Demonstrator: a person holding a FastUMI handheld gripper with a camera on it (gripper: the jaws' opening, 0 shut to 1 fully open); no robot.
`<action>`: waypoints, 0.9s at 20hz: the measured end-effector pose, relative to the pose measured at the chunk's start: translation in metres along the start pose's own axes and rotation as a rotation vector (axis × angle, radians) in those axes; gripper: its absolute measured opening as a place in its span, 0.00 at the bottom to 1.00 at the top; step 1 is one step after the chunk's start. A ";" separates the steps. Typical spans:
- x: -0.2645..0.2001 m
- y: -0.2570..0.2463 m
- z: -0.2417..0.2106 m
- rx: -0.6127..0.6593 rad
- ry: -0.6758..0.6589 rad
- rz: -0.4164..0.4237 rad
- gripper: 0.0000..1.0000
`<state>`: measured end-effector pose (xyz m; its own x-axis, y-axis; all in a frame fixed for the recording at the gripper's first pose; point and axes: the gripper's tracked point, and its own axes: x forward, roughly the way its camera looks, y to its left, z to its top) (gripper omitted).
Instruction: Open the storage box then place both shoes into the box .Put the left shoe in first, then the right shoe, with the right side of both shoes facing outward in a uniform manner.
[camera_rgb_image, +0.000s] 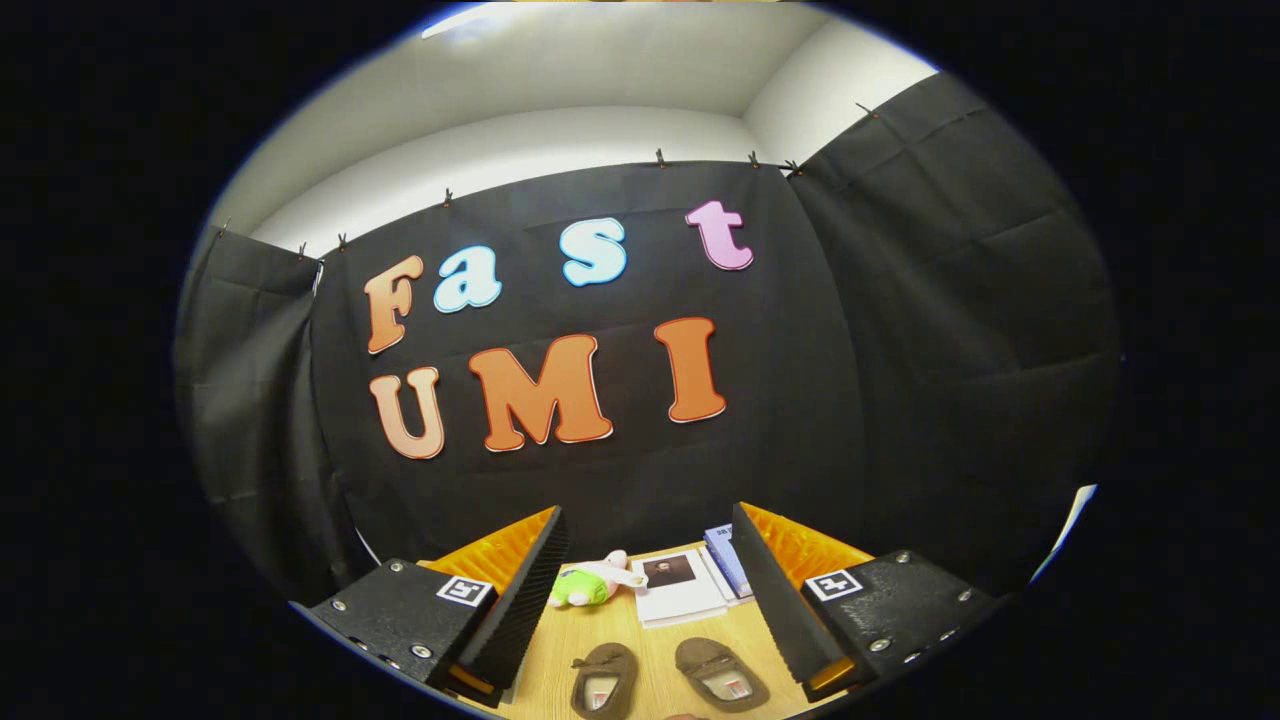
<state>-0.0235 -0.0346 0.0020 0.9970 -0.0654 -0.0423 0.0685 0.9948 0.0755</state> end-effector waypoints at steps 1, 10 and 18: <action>0.000 -0.002 -0.004 -0.006 0.010 -0.008 0.98; -0.007 0.006 -0.028 -0.014 0.066 -0.014 0.98; -0.007 0.041 -0.071 0.125 0.167 0.115 0.98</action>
<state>-0.0300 0.0119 -0.0655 0.9791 0.0723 -0.1901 -0.0309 0.9768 0.2120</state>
